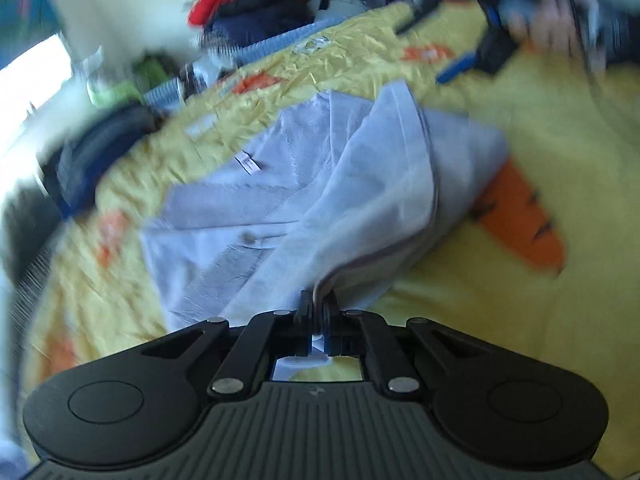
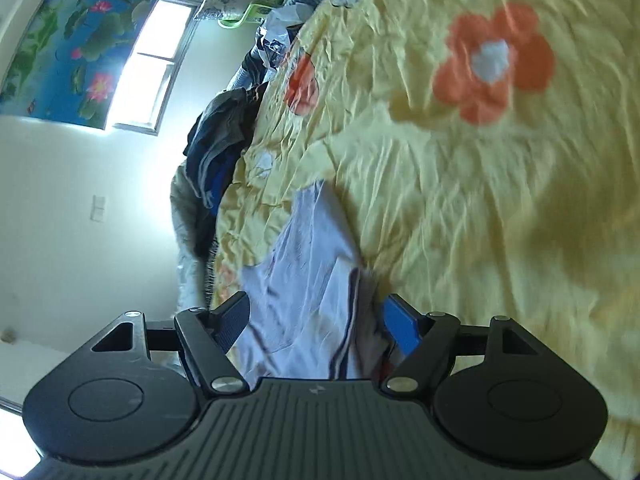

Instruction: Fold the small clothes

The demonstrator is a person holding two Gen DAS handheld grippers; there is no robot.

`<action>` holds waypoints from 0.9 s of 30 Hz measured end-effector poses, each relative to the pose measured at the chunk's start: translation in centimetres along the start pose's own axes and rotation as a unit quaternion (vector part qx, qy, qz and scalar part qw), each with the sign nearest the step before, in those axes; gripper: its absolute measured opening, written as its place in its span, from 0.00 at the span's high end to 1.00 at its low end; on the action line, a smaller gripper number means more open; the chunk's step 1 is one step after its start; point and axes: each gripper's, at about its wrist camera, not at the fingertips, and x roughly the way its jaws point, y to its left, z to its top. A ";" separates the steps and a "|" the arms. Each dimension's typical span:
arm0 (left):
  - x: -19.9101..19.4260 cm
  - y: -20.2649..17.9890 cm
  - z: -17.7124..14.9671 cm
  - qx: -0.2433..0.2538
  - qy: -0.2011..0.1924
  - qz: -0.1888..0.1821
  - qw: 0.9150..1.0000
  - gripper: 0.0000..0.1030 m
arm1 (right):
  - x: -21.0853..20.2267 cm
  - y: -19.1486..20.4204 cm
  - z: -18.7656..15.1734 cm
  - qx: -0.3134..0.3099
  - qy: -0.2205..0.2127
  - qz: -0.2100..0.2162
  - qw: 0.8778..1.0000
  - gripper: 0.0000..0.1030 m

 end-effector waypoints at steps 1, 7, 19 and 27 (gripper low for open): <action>-0.5 0.7 0.2 -0.019 -0.007 -0.017 1.000 0.95 | 0.2 0.1 0.0 -0.005 0.001 -0.002 1.000 0.29; -1.5 2.3 0.8 -0.025 -0.025 0.012 0.999 0.95 | 0.4 0.0 -0.7 -0.016 0.007 -0.001 1.000 0.29; 3.1 9.3 7.1 -0.075 -0.042 0.049 0.995 0.95 | 0.1 1.3 0.3 -0.140 -0.029 -0.057 0.988 0.29; 7.9 16.7 6.4 -0.262 -0.003 0.050 0.964 0.95 | 2.7 3.9 -2.5 -0.350 0.025 -0.121 0.929 0.29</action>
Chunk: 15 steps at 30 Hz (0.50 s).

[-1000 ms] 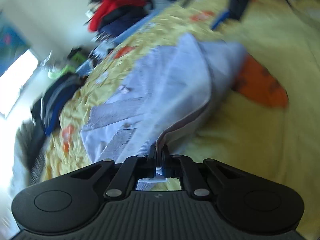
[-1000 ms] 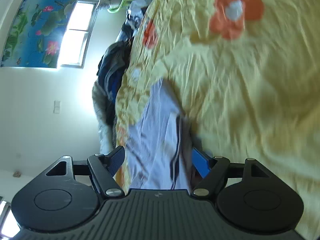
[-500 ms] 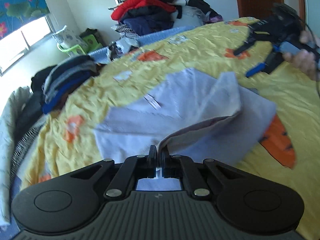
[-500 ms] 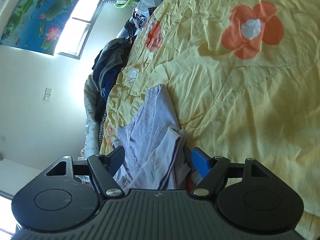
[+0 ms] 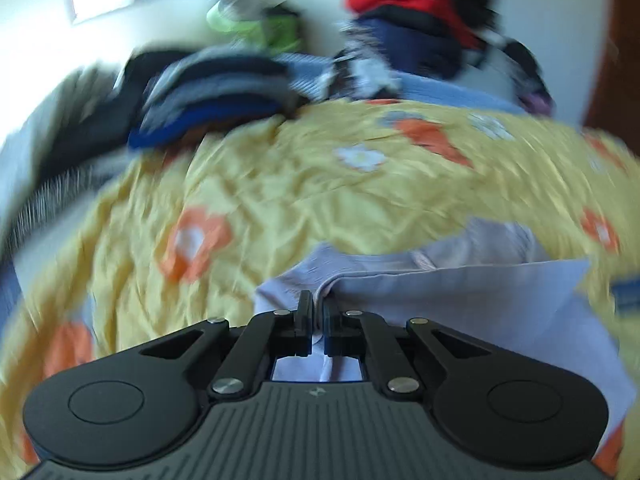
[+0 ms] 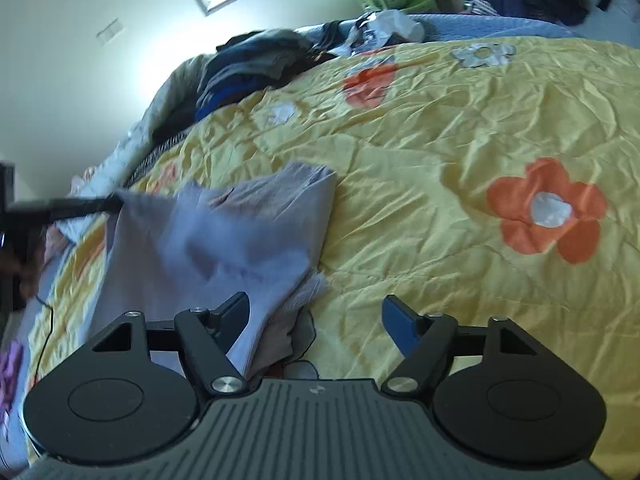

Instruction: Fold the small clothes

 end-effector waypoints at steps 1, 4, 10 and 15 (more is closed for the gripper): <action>0.5 0.4 -0.1 -0.010 0.005 0.003 1.000 0.95 | 0.3 0.2 0.1 -0.005 0.002 -0.002 1.000 0.28; 1.7 0.4 -1.0 0.003 0.022 0.016 1.000 0.95 | 0.9 0.4 0.8 -0.002 -0.005 0.006 1.000 0.28; 2.6 0.7 -2.1 -0.001 0.036 0.010 0.999 0.95 | 3.0 -1.3 3.9 0.090 -0.010 0.058 0.994 0.29; 2.7 1.2 -2.0 -0.013 0.038 0.003 0.999 0.95 | 6.7 -4.6 5.6 0.219 0.021 0.103 0.970 0.63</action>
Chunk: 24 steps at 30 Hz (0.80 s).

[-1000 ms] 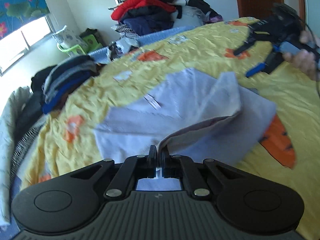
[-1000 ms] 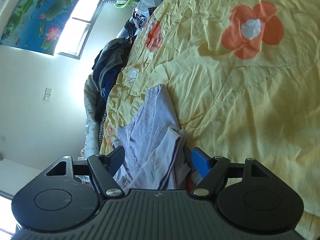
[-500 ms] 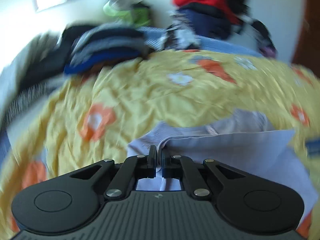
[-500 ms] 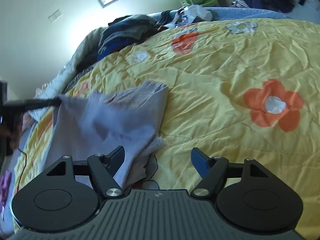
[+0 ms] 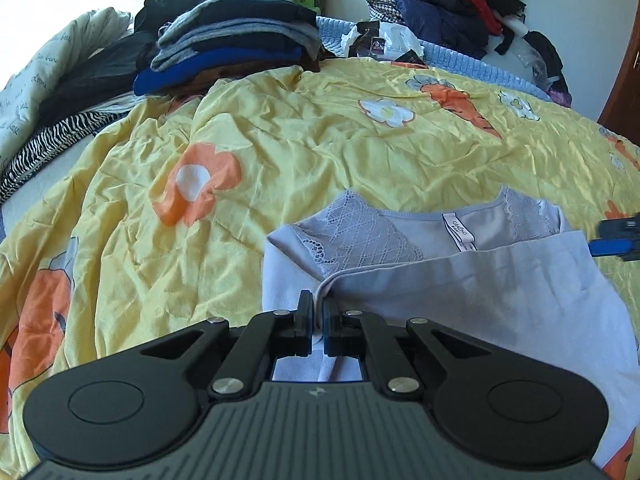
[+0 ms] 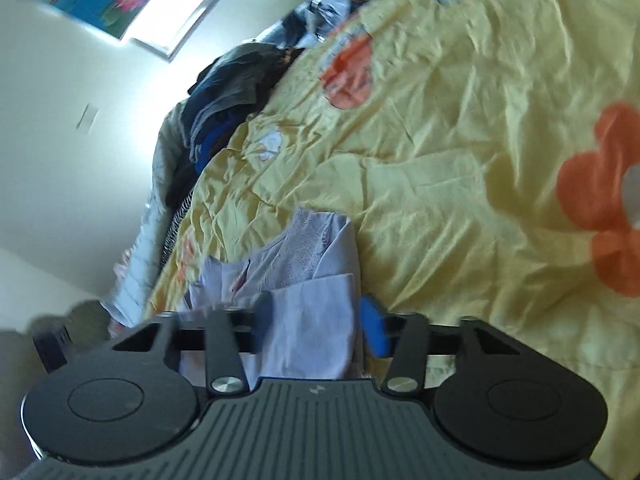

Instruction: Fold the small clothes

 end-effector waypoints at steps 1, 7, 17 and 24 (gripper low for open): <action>0.0 0.0 0.0 0.002 0.000 0.000 1.000 0.95 | 0.5 -0.3 0.2 0.011 0.006 -0.001 1.000 0.63; 0.3 0.4 -0.2 -0.002 0.002 -0.004 1.000 0.95 | 1.0 0.2 0.0 0.000 0.009 -0.005 1.000 0.82; 0.5 0.4 -0.3 -0.008 0.002 -0.008 1.000 0.95 | 0.7 1.3 0.2 -0.027 -0.005 -0.012 1.000 0.83; 0.5 0.2 -0.5 -0.011 0.004 -0.005 1.000 0.95 | 2.3 1.2 0.4 -0.015 0.018 -0.009 1.000 0.83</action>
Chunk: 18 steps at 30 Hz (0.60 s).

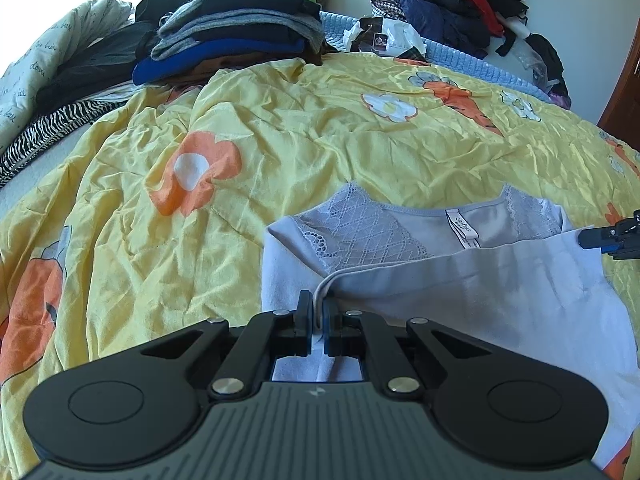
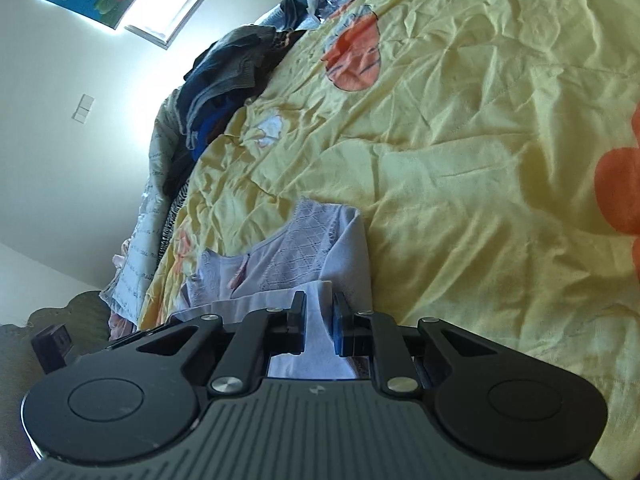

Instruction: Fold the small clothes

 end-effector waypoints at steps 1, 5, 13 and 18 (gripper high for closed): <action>0.0 0.0 0.0 -0.001 0.000 0.000 1.000 0.95 | 0.1 -0.1 -0.1 -0.001 0.001 -0.002 1.000 0.85; -0.3 0.3 0.0 -0.010 -0.016 -0.008 1.000 0.95 | -0.4 0.1 -0.3 -0.006 -0.017 0.001 1.000 0.94; -3.3 1.4 2.7 -0.030 -0.083 -0.015 0.996 0.96 | -2.2 1.5 2.3 0.008 -0.071 0.066 0.995 0.94; 2.3 1.7 3.0 -0.023 -0.026 0.028 0.999 0.96 | 2.4 0.2 3.6 0.012 -0.052 -0.012 0.998 0.94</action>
